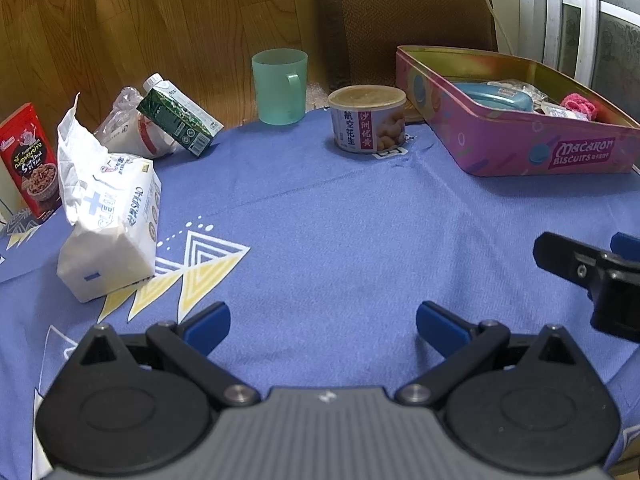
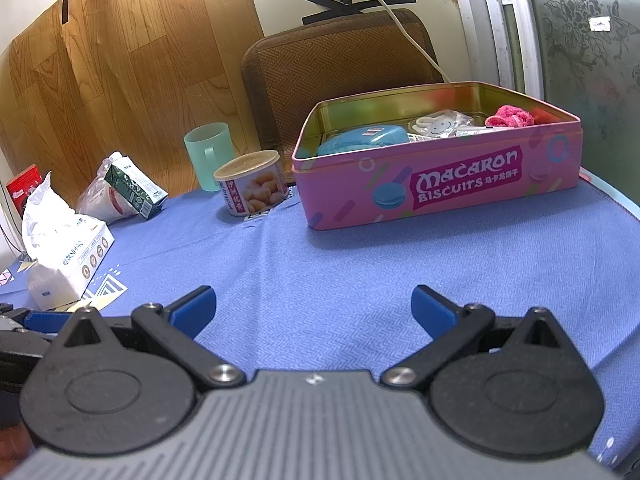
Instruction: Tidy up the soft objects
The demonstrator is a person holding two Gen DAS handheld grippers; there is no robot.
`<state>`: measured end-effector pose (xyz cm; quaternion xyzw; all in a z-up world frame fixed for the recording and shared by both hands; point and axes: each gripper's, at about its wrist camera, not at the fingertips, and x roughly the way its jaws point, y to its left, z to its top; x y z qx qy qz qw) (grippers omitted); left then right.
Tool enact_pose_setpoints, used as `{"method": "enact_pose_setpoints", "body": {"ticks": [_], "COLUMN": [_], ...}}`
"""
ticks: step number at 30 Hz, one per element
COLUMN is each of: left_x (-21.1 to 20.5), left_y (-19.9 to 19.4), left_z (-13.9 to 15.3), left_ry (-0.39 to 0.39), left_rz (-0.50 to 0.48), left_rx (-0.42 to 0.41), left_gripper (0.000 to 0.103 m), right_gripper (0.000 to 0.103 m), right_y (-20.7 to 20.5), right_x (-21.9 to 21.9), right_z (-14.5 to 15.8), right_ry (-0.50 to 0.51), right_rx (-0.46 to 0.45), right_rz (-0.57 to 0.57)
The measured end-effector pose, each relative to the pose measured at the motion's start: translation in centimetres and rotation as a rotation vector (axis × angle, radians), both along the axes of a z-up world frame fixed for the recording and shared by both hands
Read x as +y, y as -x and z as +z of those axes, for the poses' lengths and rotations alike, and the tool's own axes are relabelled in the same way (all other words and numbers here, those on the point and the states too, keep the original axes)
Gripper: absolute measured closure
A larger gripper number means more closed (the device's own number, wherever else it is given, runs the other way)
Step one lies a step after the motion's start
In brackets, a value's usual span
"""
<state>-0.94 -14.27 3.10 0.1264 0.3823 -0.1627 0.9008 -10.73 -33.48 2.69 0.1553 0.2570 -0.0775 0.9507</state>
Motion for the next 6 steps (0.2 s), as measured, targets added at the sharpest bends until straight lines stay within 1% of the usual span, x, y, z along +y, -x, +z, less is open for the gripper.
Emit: {"method": "enact_pose_setpoints", "body": {"ticks": [4, 6], "left_x": [-0.08, -0.39], "left_y": [0.21, 0.32], "left_z": [0.55, 0.73], "left_ry": [0.024, 0.013], "left_rz": [-0.030, -0.037], "left_rx": [-0.026, -0.054], "left_gripper": [0.000, 0.000], "right_gripper": [0.000, 0.000], "right_y": [-0.02, 0.02], "right_x": [-0.02, -0.05], "right_z": [0.00, 0.02], "right_ry": [0.001, -0.001], "right_rx": [0.000, -0.002], "right_rz": [0.001, -0.002]}}
